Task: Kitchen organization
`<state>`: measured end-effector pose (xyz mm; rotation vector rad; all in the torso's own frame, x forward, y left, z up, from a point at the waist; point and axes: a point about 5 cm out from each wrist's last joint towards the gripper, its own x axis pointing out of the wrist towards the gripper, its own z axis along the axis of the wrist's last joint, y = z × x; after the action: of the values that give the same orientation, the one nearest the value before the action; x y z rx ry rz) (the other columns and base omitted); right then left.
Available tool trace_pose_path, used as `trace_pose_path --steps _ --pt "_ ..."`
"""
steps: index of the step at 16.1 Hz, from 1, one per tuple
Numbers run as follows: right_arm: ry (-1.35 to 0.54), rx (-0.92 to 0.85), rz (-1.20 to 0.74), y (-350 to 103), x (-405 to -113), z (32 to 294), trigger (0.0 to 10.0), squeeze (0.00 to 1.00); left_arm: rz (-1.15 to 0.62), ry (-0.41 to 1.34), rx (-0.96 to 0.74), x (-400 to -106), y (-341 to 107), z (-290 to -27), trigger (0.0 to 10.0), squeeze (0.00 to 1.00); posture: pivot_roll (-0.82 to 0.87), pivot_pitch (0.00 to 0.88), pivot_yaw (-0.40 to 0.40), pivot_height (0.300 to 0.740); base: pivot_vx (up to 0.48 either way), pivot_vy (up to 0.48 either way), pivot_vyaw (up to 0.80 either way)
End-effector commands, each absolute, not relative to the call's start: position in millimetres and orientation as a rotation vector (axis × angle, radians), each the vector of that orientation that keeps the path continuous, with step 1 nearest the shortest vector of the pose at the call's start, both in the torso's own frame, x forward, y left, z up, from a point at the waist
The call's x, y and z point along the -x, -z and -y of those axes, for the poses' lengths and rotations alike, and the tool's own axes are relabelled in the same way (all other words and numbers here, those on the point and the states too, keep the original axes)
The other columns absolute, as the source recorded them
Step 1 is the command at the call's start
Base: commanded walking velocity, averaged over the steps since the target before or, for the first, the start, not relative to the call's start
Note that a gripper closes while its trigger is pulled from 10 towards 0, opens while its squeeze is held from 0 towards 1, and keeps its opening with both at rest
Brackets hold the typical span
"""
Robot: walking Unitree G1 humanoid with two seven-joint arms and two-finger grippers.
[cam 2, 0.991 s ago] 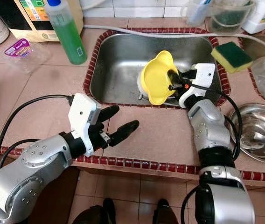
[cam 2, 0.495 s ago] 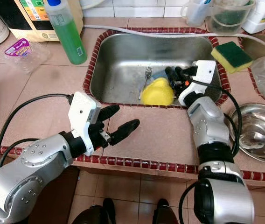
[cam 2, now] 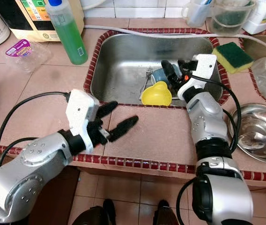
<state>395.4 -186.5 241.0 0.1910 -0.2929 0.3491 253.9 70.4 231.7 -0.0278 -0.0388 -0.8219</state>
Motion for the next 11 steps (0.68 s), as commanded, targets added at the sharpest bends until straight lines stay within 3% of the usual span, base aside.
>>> trace_pose_path --steps 1,5,8,11 --pt "-0.333 -0.204 0.36 -252 -394 187 10.0 1.0 0.042 0.78 0.021 -260 -228 -78 10.0 0.0 -0.02 0.261 0.068 0.74 0.0 0.0 0.0" --pt "-0.261 -0.206 0.464 -264 -389 191 10.0 1.0 0.084 0.629 0.025 -287 -225 -104 10.0 0.0 -0.04 0.181 0.041 0.74 0.0 0.0 0.0" --pt "-0.264 -0.225 0.491 -252 -377 170 10.0 1.0 0.1 0.461 0.036 -307 -210 -123 10.0 0.0 -0.05 0.108 0.032 0.74 0.0 0.0 0.0" --pt "-0.263 -0.212 0.47 -230 -363 156 10.0 1.0 0.152 0.422 0.025 -310 -200 -124 10.0 0.0 -0.06 0.08 0.037 0.74 0.0 0.0 0.0"
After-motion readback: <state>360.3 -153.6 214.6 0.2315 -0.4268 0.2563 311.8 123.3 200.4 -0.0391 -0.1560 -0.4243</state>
